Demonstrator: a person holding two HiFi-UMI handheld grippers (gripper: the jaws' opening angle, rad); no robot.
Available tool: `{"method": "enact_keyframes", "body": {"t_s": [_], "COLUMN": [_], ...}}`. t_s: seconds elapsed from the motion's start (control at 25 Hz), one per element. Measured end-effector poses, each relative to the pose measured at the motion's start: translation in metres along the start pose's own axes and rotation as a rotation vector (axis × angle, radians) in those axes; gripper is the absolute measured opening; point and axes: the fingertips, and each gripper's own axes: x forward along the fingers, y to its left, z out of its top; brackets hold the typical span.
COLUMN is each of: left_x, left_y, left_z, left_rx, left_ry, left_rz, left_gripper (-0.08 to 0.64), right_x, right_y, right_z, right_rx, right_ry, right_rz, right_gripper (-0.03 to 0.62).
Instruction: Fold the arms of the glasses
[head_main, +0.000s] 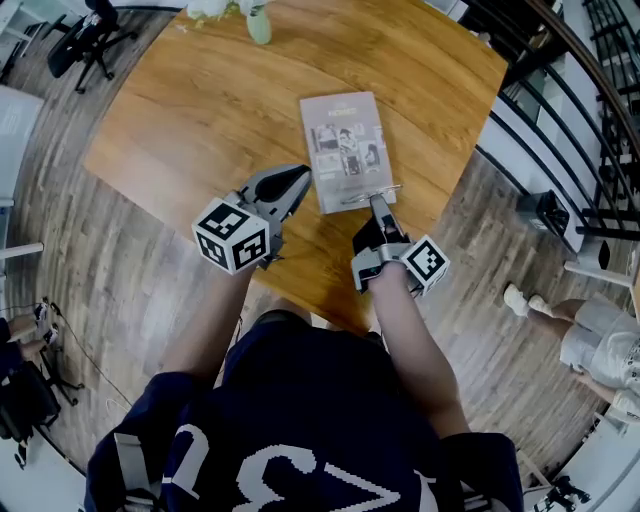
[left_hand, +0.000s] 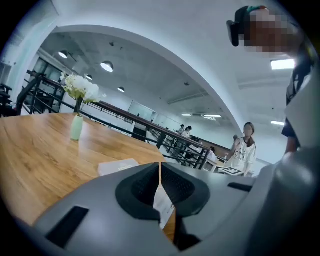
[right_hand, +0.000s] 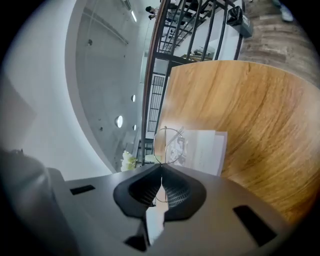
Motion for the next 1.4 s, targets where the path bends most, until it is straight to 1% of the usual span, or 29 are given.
{"method": "enact_keyframes", "body": {"t_s": [0.12, 0.2, 0.32, 0.48, 0.56, 0.64, 0.72, 0.8, 0.84, 0.92, 1.0, 1.08, 1.12, 1.16, 1.24, 1.4], "left_x": [-0.013, -0.019, -0.026, -0.039, -0.042, -0.043, -0.044, -0.042, -0.041, -0.040, -0.041, -0.041, -0.041, -0.042, -0.043, -0.047], "left_y": [0.008, 0.010, 0.011, 0.017, 0.021, 0.025, 0.028, 0.029, 0.028, 0.028, 0.027, 0.024, 0.020, 0.017, 0.009, -0.004], "left_z": [-0.007, -0.017, -0.030, -0.030, -0.026, -0.019, -0.009, 0.003, 0.010, 0.025, 0.040, 0.056, 0.063, 0.071, 0.083, 0.100], "left_rx": [0.017, 0.037, 0.059, 0.037, 0.022, 0.024, 0.046, 0.077, 0.091, 0.112, 0.124, 0.143, 0.157, 0.173, 0.199, 0.219], "left_ry": [-0.001, 0.016, 0.039, 0.009, -0.008, -0.029, -0.052, -0.079, -0.095, -0.129, -0.168, -0.205, -0.221, -0.235, -0.258, -0.294], "left_rz": [0.052, 0.082, 0.101, 0.138, 0.150, 0.164, 0.183, 0.200, 0.209, 0.230, 0.257, 0.278, 0.284, 0.286, 0.280, 0.267], "left_gripper": [0.026, 0.026, 0.026, 0.026, 0.026, 0.026, 0.026, 0.026, 0.026, 0.026, 0.026, 0.026, 0.026, 0.026, 0.026, 0.026], "right_x": [0.010, 0.015, 0.026, 0.035, 0.035, 0.031, 0.026, 0.019, 0.015, 0.009, -0.001, -0.012, -0.018, -0.023, -0.035, -0.056], "right_y": [-0.021, -0.028, -0.031, -0.031, -0.027, -0.019, -0.005, 0.016, 0.028, 0.052, 0.075, 0.100, 0.113, 0.126, 0.151, 0.189], "right_z": [-0.004, -0.005, -0.006, -0.006, -0.006, -0.004, 0.003, 0.016, 0.023, 0.035, 0.045, 0.056, 0.060, 0.064, 0.069, 0.073], "right_rx": [0.016, 0.014, 0.037, 0.084, 0.063, 0.012, -0.086, -0.231, -0.322, -0.538, -0.751, -0.924, -0.993, -1.050, -1.125, -1.213], "right_ry": [0.002, -0.002, -0.017, -0.035, -0.028, -0.009, 0.006, 0.009, 0.008, 0.007, -0.001, -0.028, -0.046, -0.064, -0.106, -0.182], "right_rz": [-0.085, -0.113, -0.110, -0.080, -0.062, -0.043, -0.015, 0.020, 0.037, 0.064, 0.072, 0.078, 0.085, 0.094, 0.113, 0.146], "right_gripper": [0.028, 0.029, 0.031, 0.031, 0.031, 0.031, 0.029, 0.029, 0.029, 0.029, 0.029, 0.028, 0.027, 0.026, 0.026, 0.025]}}
